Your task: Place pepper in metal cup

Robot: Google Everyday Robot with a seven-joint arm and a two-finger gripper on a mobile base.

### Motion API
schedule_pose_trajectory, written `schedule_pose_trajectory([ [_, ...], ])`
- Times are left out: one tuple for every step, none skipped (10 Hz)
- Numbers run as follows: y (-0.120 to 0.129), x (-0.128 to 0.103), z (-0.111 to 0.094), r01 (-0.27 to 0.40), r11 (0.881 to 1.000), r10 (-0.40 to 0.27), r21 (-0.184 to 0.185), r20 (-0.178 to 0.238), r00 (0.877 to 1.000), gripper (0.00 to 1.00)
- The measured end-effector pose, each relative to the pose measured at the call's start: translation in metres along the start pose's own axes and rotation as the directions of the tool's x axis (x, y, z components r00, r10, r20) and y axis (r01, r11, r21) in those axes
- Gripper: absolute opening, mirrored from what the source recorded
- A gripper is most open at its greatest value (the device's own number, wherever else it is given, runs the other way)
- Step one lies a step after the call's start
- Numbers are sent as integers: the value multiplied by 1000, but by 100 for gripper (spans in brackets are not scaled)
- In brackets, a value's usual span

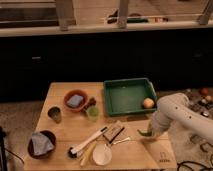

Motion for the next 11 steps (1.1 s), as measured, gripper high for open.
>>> schedule_pose_trajectory([
  [-4, -3, -7, 7, 1000, -7, 11, 2, 1000, 0],
  [-6, -7, -13, 15, 1000, -15, 18, 4, 1000, 0],
  [-11, -14, -21, 29, 999, -30, 29, 7, 1000, 0],
  [-16, -22, -28, 46, 998, -46, 38, 10, 999, 0],
  [-19, -29, -33, 59, 997, -60, 44, 12, 998, 0],
  [-23, -36, -37, 73, 996, -74, 48, 14, 997, 0],
  [-27, -45, -42, 93, 994, -94, 52, 19, 995, 0],
  [-28, -49, -43, 104, 993, -105, 51, 24, 994, 0],
  [-31, -56, -44, 116, 992, -118, 52, 31, 993, 0],
  [-36, -65, -46, 134, 989, -136, 55, 37, 990, 0],
  [-41, -72, -48, 151, 987, -153, 60, 39, 987, 0],
])
